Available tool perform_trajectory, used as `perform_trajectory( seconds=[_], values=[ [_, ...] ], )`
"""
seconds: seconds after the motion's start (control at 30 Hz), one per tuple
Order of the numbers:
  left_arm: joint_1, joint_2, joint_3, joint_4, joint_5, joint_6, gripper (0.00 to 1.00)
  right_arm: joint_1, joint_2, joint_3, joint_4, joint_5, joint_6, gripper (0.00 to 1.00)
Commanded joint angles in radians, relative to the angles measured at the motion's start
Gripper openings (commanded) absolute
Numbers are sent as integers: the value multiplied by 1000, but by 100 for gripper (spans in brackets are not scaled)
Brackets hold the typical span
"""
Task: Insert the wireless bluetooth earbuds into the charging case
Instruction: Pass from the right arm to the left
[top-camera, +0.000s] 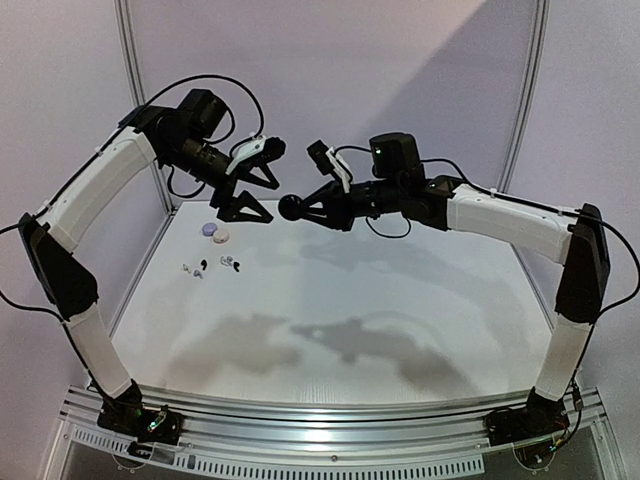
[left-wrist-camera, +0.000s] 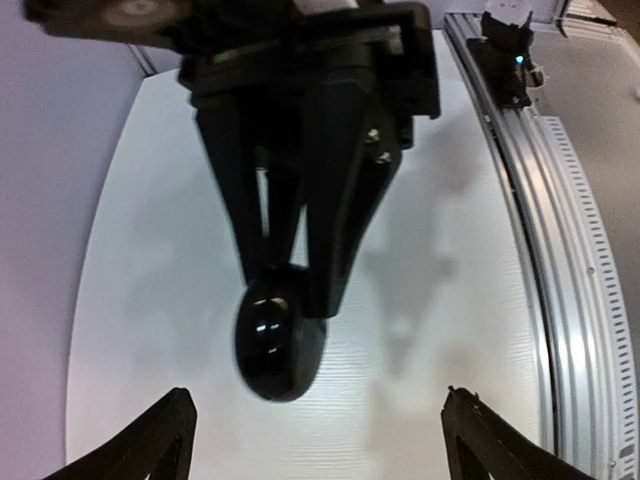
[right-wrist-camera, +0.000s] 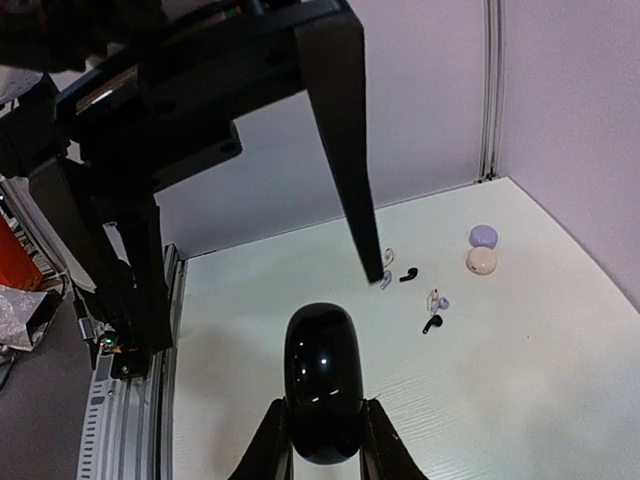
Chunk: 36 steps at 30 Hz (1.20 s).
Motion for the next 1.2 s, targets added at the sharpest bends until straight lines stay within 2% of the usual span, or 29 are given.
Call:
perform_trajectory(
  seconds=[0.0, 0.13, 0.23, 0.27, 0.4, 0.7, 0.9, 0.93, 1.0, 1.13, 1.17],
  values=[
    [-27, 16, 14, -58, 81, -63, 81, 19, -28, 31, -51, 15, -146, 0],
    [-40, 16, 11, -44, 76, -82, 72, 36, -32, 31, -39, 19, -163, 0],
    [-49, 17, 4, -42, 63, -85, 52, 40, -34, 30, -24, 22, -155, 0],
    [-50, 16, 2, -42, 58, -83, 50, 41, -34, 30, -22, 24, -151, 0],
    [-58, 17, -4, -38, 28, -76, 48, 47, -47, 15, -14, 36, -148, 0],
    [-72, 23, -5, -47, -1, -72, 28, 48, -67, 6, -2, 44, -154, 0],
    [-79, 29, -6, -62, -5, -59, 21, 48, -76, 4, -6, 50, -177, 0],
    [-81, 29, -7, -68, -6, -57, 17, 49, -78, 4, -5, 52, -180, 0],
    [-81, 30, -8, -70, -7, -59, 1, 49, -81, 1, 0, 56, -182, 0],
    [-80, 27, -5, -43, -13, -83, 0, 49, -93, -28, 48, 67, -171, 0],
    [-78, 25, -5, -22, -16, -93, 0, 48, -97, -38, 65, 72, -167, 4]
  ],
)
